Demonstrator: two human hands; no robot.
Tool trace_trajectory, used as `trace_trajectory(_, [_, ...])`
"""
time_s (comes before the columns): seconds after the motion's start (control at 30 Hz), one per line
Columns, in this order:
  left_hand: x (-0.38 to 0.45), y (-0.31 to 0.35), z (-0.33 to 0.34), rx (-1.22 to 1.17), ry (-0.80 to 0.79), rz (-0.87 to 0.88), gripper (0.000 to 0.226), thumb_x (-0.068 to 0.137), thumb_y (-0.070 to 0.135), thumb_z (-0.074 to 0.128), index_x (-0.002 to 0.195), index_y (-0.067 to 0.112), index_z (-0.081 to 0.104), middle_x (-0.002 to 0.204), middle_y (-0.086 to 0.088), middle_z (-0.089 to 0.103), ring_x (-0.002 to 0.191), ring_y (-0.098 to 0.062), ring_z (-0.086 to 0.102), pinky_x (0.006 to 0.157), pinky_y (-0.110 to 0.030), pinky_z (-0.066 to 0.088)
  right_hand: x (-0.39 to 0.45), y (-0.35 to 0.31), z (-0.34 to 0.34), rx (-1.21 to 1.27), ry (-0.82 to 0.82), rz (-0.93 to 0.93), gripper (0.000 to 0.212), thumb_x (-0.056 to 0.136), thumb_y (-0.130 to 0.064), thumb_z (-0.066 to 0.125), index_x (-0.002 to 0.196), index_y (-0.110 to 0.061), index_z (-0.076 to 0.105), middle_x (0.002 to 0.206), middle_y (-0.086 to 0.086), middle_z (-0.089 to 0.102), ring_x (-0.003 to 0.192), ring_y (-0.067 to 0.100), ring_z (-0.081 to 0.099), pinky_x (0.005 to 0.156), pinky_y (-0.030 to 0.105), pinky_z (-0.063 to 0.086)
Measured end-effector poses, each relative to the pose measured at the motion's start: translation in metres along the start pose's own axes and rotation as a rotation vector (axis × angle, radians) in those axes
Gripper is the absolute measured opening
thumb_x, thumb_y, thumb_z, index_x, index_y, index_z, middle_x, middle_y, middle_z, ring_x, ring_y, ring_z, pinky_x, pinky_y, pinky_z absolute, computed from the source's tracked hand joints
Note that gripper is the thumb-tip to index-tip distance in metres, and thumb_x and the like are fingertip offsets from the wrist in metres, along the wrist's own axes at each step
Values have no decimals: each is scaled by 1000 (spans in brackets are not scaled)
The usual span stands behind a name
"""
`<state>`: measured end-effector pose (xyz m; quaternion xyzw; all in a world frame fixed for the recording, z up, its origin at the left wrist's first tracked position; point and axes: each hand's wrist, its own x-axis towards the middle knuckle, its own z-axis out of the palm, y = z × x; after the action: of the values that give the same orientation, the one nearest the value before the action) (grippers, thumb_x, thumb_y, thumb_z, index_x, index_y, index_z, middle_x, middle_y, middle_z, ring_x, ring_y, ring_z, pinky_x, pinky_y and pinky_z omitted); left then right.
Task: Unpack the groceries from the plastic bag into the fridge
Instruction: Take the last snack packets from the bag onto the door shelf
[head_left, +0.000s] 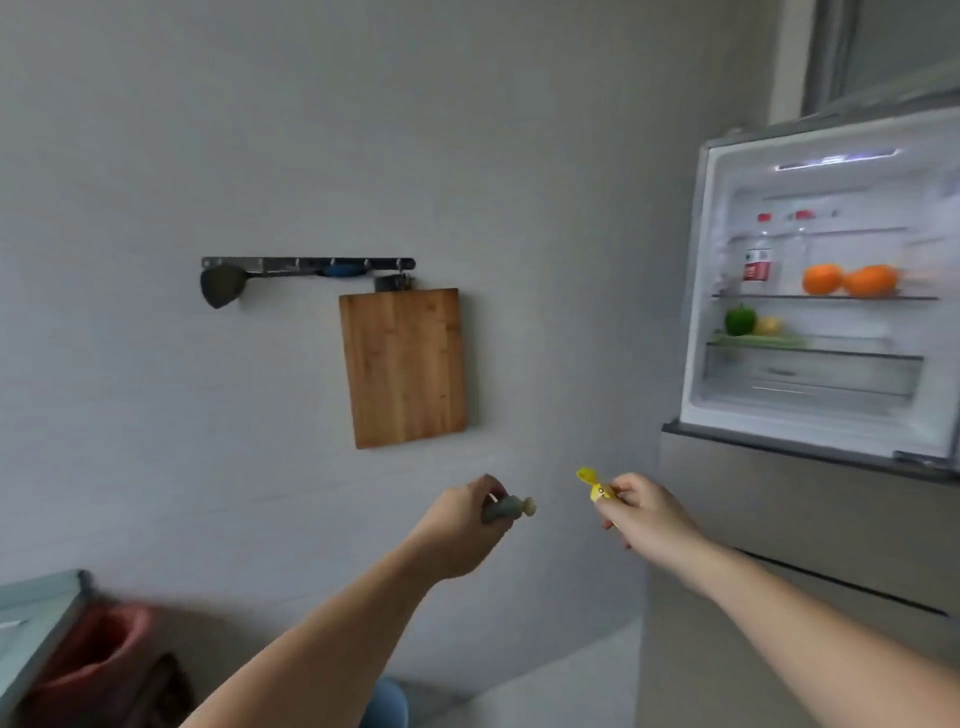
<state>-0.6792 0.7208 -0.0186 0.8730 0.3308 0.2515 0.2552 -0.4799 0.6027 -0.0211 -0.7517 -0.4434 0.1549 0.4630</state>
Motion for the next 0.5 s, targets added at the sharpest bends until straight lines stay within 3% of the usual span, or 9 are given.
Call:
trace_trajectory(0.17, [79, 10, 22, -65, -78, 197, 17, 89, 34, 63, 99, 21, 58, 90, -4, 68, 76, -24, 66, 65, -36, 52, 23, 12, -33, -23, 191, 32, 14, 83, -29, 67, 81, -18, 58, 69, 4, 68, 60, 19, 55, 64, 32, 43])
trace_trajectory(0.3, [131, 24, 55, -106, -133, 305, 17, 90, 38, 62, 97, 23, 55, 84, -4, 67, 75, -23, 65, 67, -37, 53, 24, 25, -61, -31, 359, 81, 11, 83, -31, 69, 83, -21, 63, 78, 1, 71, 66, 18, 59, 70, 34, 50])
trace_trajectory(0.43, [163, 53, 98, -157, -206, 380, 18, 91, 39, 60, 99, 24, 55, 81, 5, 62, 69, -11, 58, 58, -23, 46, 14, 42, -98, -66, 469, 100, 14, 87, -23, 69, 87, -9, 67, 72, 3, 65, 52, 3, 48, 55, 15, 37])
trace_trajectory(0.5, [174, 71, 118, -202, -220, 396, 17, 90, 39, 63, 95, 24, 56, 80, 9, 59, 65, -5, 52, 54, -16, 39, 12, 54, -122, -91, 545, 122, 12, 85, -22, 70, 85, -9, 69, 75, 2, 68, 52, -1, 50, 54, 14, 37])
